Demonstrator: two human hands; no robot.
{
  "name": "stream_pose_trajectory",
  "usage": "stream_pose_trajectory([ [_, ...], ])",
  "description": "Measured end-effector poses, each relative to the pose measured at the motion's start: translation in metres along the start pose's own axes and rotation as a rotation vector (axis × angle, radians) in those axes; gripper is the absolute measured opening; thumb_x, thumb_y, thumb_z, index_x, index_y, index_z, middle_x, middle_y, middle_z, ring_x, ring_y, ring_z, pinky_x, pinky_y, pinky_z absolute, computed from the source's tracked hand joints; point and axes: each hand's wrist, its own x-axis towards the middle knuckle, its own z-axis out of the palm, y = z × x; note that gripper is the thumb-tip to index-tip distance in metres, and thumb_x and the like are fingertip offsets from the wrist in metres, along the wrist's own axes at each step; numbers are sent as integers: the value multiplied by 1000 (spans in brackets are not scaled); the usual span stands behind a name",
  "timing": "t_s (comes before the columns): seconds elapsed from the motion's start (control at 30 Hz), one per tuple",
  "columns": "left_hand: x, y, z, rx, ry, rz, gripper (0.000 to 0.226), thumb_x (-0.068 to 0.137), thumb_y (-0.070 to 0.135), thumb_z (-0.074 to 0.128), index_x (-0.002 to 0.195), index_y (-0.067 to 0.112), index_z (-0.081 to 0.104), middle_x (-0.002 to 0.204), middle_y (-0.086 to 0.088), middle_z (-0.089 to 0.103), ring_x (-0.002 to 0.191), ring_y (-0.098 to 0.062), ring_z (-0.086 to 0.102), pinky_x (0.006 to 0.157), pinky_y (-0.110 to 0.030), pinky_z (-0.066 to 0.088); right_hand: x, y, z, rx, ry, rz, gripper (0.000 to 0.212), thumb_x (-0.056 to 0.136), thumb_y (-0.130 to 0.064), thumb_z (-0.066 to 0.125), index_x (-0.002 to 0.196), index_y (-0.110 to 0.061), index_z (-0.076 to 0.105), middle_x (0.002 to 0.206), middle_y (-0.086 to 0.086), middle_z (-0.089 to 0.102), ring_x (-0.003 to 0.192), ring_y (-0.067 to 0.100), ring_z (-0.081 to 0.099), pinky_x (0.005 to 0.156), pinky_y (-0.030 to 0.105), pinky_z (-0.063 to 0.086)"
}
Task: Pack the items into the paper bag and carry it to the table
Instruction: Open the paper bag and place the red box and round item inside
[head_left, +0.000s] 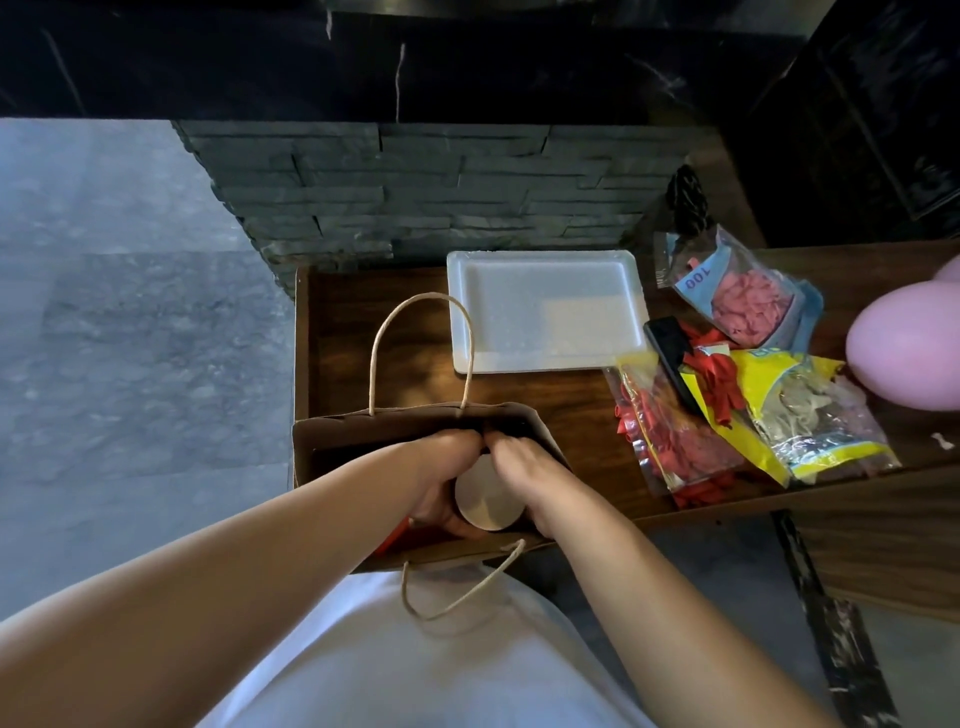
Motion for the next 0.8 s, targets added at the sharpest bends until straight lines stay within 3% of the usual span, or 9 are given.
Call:
stream_pose_trajectory([
  [0.1, 1, 1, -2, 15, -1, -2, 43, 92, 40, 54, 127, 14, 56, 125, -22, 60, 109, -43, 61, 77, -53, 60, -2, -1, -3, -43, 1, -23, 52, 101, -41, 31, 139, -11, 49, 144, 15, 47, 127, 32, 45, 105, 42, 36],
  [0.23, 0, 0, -6, 25, 15, 14, 39, 96, 41, 50, 123, 13, 58, 121, -21, 61, 104, -42, 64, 76, -53, 61, -3, -5, -3, -89, -8, -52, 53, 102, -39, 27, 141, -8, 47, 148, 16, 43, 133, 32, 42, 111, 42, 33],
  [0.63, -15, -5, -20, -7, 20, 58, 42, 97, 44, 48, 126, 15, 58, 126, -20, 61, 109, -40, 61, 70, -49, 61, -12, 0, -8, -20, -35, -97, 58, 95, -51, 34, 140, -16, 49, 147, 10, 46, 131, 29, 43, 111, 46, 34],
  [0.73, -23, -8, -34, 62, 96, 173, 35, 94, 40, 54, 117, 15, 64, 116, -16, 68, 102, -35, 66, 79, -44, 59, -38, 6, -32, 69, -142, -241, 64, 80, -64, 47, 130, -27, 59, 137, 1, 59, 125, 19, 53, 108, 44, 39],
  [0.8, -29, -11, -47, 102, 195, 273, 29, 93, 34, 58, 113, 16, 67, 110, -13, 72, 100, -32, 68, 89, -45, 56, -56, 12, -60, 201, -265, -351, 52, 76, -60, 58, 118, -30, 66, 120, -2, 71, 111, 14, 66, 98, 38, 51],
])
